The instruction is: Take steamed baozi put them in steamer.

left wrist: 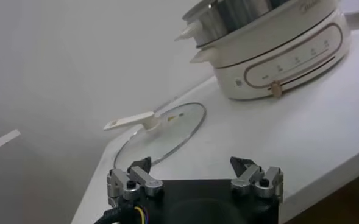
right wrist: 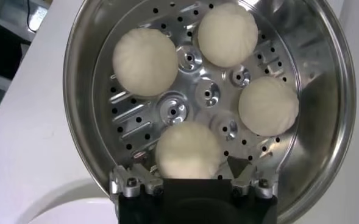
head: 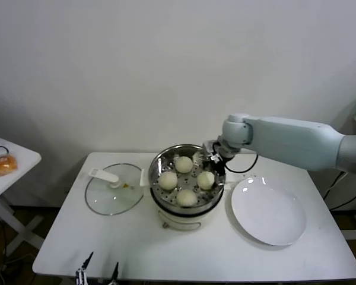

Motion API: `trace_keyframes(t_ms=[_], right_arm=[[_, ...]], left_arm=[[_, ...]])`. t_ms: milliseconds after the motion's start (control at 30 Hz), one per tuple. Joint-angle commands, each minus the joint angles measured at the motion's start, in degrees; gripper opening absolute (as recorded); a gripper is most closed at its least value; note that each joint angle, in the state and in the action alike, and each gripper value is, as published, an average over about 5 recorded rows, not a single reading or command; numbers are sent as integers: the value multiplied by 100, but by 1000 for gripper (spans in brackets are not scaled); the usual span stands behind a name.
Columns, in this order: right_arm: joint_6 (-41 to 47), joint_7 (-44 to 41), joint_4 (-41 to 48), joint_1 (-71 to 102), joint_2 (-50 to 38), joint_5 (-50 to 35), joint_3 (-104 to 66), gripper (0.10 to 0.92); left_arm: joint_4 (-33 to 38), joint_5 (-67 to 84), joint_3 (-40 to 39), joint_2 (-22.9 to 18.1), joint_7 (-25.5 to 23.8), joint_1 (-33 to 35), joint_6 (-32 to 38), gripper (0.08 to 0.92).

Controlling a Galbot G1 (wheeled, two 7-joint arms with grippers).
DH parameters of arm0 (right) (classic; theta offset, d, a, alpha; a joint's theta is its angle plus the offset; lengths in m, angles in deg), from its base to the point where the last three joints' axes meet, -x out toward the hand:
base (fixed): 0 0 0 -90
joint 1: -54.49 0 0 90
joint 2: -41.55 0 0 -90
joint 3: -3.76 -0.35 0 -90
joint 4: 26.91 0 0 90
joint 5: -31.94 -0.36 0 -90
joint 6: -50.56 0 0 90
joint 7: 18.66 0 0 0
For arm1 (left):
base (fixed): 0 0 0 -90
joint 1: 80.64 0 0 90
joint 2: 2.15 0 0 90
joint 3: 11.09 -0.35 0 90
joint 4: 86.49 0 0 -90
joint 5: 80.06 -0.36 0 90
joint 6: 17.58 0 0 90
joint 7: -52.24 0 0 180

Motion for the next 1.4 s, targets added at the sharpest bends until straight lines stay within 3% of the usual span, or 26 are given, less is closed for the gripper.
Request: trace_keyframes(t_ms=[33,167,267,467,767,933,1100,1400], right_arm=[[-96,-33,-156,-676,-284,-423,12,821],[-20,152,-501,-1198,-764,-749,20,822],[201,799,-896,-1107,-1333,-1114,-409,823],[219,2805,-1776,1724,-2669,-1755,-3667,823],[-722,3921,-2593,5555,-3468,-1321,-6566,823],[-1051,4477,-3051,8507,-2840,-985,-9290,823],[-1544,4677,-3475,10732,-1614,-618,-11276,823],[-3500,4537,-3210,12864,635,-78,-12341,823]], left_arm=[[85,2,-4,-184,-12,17,-20,823],[144,-7,-9,-178,-24,36,-31,823],[181,6,-15,-176,-11,42,-23,823],[142,147,-42,-134,15,-38,-65,823],[131,286,-97,-105,15,-137,-145,823],[163,343,-146,-104,14,-157,-131,823],[152,380,-145,-75,17,-147,-84,823],[176,577,-163,-93,36,-192,-74,823]])
